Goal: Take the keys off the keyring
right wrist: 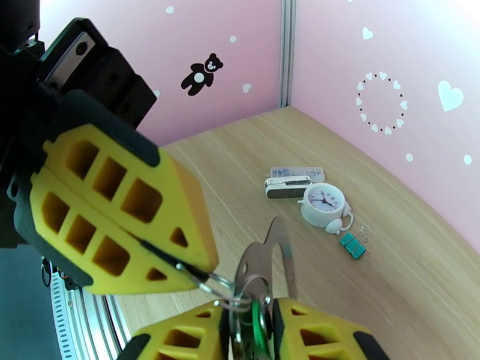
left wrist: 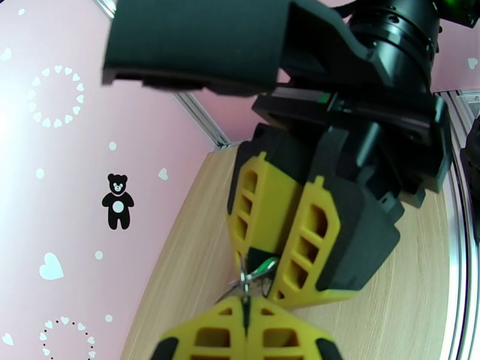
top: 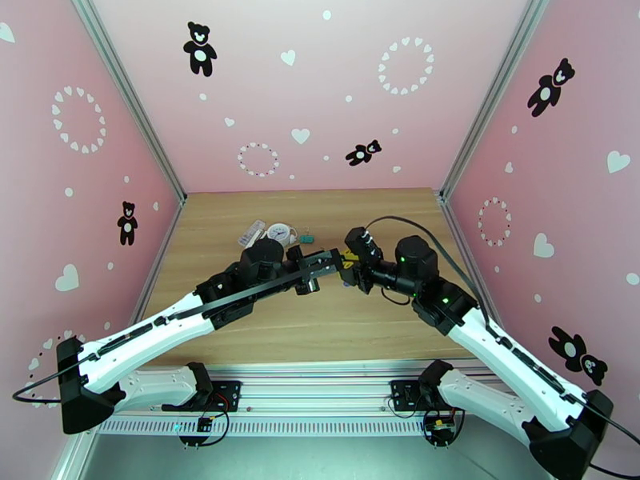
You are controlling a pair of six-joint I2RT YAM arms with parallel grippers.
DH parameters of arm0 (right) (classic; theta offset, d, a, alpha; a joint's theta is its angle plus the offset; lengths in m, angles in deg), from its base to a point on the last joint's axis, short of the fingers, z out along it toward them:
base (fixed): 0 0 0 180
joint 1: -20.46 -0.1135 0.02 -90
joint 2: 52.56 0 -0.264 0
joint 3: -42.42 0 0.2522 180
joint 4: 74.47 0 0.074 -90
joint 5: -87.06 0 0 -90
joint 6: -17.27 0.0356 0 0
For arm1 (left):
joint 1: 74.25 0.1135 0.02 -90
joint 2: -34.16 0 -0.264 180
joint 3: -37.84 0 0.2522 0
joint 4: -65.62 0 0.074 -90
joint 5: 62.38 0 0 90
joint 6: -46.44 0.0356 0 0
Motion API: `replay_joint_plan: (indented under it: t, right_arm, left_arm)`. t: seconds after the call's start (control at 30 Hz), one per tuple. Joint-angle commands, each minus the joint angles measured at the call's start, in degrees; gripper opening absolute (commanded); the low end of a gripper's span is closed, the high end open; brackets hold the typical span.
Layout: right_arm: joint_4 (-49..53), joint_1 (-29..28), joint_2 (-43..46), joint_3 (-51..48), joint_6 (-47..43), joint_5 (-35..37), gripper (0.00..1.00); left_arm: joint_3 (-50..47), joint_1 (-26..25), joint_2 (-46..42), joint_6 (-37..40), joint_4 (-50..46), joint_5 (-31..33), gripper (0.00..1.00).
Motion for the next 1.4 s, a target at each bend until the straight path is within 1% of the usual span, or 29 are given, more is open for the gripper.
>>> replay_joint_plan:
  t: [0.0,0.07,0.13,0.23,0.4,0.57,0.63,0.67,0.77,0.87,1.0,1.1,1.17,1.3,1.37]
  right_arm:
    - [3.1,0.1,1.5,2.7,-1.8,0.4,0.27]
    - [3.9,0.4,1.9,3.0,-2.4,-1.4,0.27]
    - [4.2,0.5,2.0,3.2,-2.7,-3.2,0.32]
    - [5.9,0.5,1.2,4.3,-3.6,-4.7,0.34]
    - [6.4,0.9,1.7,4.5,-5.2,-2.8,0.34]
    - [7.2,1.5,1.6,4.9,-7.5,0.2,0.31]
    - [7.9,1.7,2.1,4.8,-8.7,-0.1,0.31]
    - [8.2,1.8,2.6,4.8,-9.5,-1.6,0.31]
    - [9.6,1.8,3.6,5.5,-11.6,-5.3,0.31]
    - [12.5,1.8,4.6,7.0,-12.7,-7.6,0.31]
    - [16.7,1.8,5.4,8.8,-12.8,-7.1,0.32]
    - [17.3,1.8,4.9,9.6,-13.0,-7.5,0.32]
    - [17.3,1.7,4.3,9.9,-13.5,-7.6,0.33]
    - [16.7,1.7,2.6,10.2,-15.0,-7.3,0.36]
    - [16.4,1.7,2.3,10.7,-15.8,-5.1,0.38]
  left_arm:
    - [0.6,0.2,-0.5,-0.3,0.9,-0.4,0.0]
    - [0.8,0.2,-0.4,-0.2,0.7,-0.6,0.0]
    - [1.3,0.2,-0.1,-0.2,0.4,-0.7,0.0]
    - [1.6,0.2,0.1,0.0,0.0,-1.2,0.0]
    - [1.4,0.2,-0.5,0.2,-0.2,-2.5,0.0]
    - [0.5,0.2,-1.3,0.1,0.4,-4.0,0.0]
    - [0.1,0.2,-1.6,-0.1,1.1,-4.1,0.0]
    - [-0.2,0.3,-1.9,-0.3,1.3,-4.8,0.0]
    - [-0.8,0.8,-2.3,-0.7,1.9,-7.8,0.0]
    - [-2.8,3.1,-3.9,-3.0,4.5,-12.6,0.0]
    - [-6.2,7.6,-6.9,-6.8,8.4,-21.7,0.0]
    - [-7.0,10.6,-7.5,-11.1,10.9,-29.5,0.0]
    - [-7.5,11.6,-7.9,-12.6,12.0,-33.1,0.0]
    - [-7.7,12.2,-8.4,-13.7,12.2,-36.8,0.0]
    - [-7.5,12.3,-8.2,-14.1,12.4,-37.8,0.0]
